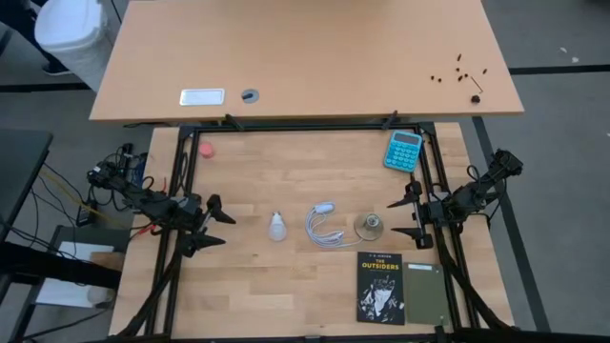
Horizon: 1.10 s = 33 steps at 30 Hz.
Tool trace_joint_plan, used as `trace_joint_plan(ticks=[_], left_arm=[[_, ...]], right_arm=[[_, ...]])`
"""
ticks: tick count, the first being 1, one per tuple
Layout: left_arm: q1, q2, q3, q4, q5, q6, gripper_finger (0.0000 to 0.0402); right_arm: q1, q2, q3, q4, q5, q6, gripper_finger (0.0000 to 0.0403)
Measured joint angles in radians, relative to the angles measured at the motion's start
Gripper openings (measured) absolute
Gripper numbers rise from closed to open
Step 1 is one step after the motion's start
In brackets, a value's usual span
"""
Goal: Screw lightbulb
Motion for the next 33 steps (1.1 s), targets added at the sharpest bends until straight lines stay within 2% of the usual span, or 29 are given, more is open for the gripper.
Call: trace_joint_plan(ticks=[16, 29, 33], left_arm=[[0.000, 0.000, 0.000, 0.000, 0.000, 0.000, 0.0328], [0.000, 0.000, 0.000, 0.000, -0.018, 0.002, 0.0328], [0.000, 0.000, 0.000, 0.010, -0.053, 0.002, 0.0328]], right_arm=[[0.000, 0.000, 0.000, 0.005, 0.000, 0.000, 0.0309], [-0.001, 0.000, 0.000, 0.171, 0.004, 0.123, 0.0309], [-0.001, 0.000, 0.000, 0.210, 0.067, 0.142, 0.0309]])
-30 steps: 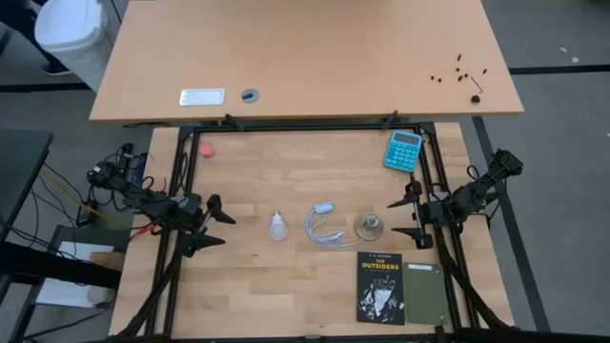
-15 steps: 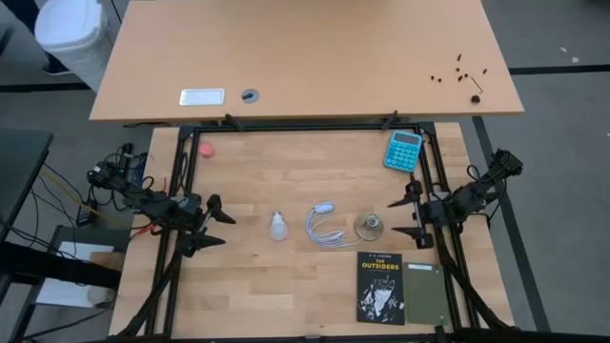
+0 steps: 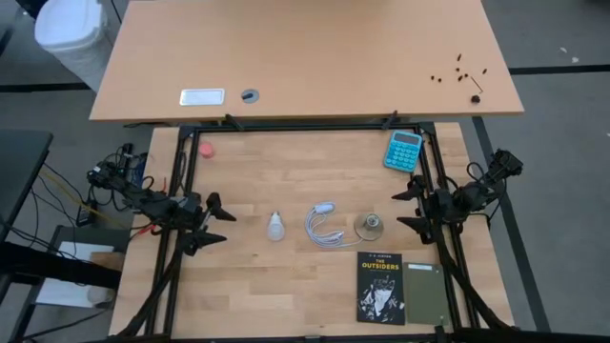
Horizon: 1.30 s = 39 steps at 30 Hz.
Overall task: Screw lightbulb
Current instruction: Insert the white lightbulb into the silver lamp
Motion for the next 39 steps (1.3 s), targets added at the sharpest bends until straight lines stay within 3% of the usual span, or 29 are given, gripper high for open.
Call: trace_joint_plan(ticks=[4, 18, 25, 32, 39], left_arm=[[0.000, 0.000, 0.000, 0.052, -0.058, -0.001, 0.0328], [0.000, 0.000, 0.000, 0.173, -0.118, -0.001, 0.0328], [0.000, 0.001, 0.003, 0.126, -0.310, 0.059, 0.0328], [0.000, 0.098, 0.070, 0.072, -0.326, 0.128, 0.0328], [0.000, 0.200, 0.112, 0.078, -0.343, 0.183, 0.0328]], right_arm=[[0.000, 0.000, 0.000, 0.000, 0.020, 0.040, 0.0309], [0.000, 0.048, 0.000, -0.007, 0.020, 0.190, 0.0309], [0.000, 0.119, 0.000, -0.007, 0.035, 0.263, 0.0309], [0.000, 0.212, 0.000, 0.025, 0.103, 0.333, 0.0309], [0.000, 0.245, 0.000, 0.040, 0.106, 0.325, 0.0309]])
